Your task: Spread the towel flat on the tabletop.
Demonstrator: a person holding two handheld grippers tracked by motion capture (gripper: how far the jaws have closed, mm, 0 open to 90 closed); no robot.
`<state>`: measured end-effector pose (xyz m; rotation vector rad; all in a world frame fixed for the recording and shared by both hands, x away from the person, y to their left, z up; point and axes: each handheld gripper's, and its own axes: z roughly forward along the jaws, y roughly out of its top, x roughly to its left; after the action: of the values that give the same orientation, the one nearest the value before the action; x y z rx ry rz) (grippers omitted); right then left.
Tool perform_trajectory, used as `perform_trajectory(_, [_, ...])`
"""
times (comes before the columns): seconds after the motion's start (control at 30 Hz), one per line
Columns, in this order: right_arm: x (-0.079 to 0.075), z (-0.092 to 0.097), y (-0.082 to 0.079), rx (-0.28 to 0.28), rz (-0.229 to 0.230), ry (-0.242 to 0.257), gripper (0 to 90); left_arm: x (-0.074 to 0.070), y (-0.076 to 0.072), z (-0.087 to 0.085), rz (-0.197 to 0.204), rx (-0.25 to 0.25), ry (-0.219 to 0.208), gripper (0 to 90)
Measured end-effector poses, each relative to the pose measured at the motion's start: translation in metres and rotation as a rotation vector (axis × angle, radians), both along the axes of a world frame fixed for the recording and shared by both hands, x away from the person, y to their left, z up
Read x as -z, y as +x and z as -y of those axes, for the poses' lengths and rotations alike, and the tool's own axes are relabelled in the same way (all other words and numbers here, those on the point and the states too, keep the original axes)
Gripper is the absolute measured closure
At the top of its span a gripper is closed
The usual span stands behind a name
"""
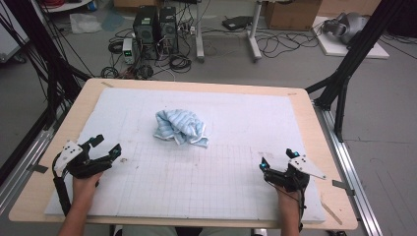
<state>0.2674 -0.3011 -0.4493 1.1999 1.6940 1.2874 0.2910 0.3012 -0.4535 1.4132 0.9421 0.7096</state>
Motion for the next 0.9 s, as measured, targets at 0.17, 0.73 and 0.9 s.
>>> perform_trajectory(0.17, [-0.0001,-0.0002,-0.0003,0.0,-0.001,-0.001,3.2,-0.0001,0.0003,-0.0002,-0.001,-0.001,0.003,17.9])
perform_trajectory(0.73, [-0.0001,-0.0012,-0.0012,0.003,0.005,-0.007,3.2,-0.0007,0.0016,0.0009,-0.012,0.005,0.015,18.0])
perform_trajectory(0.9, [0.0,-0.0013,-0.0011,0.001,0.009,-0.01,3.3,-0.0008,0.0019,0.0008,-0.019,-0.012,0.005,18.3])
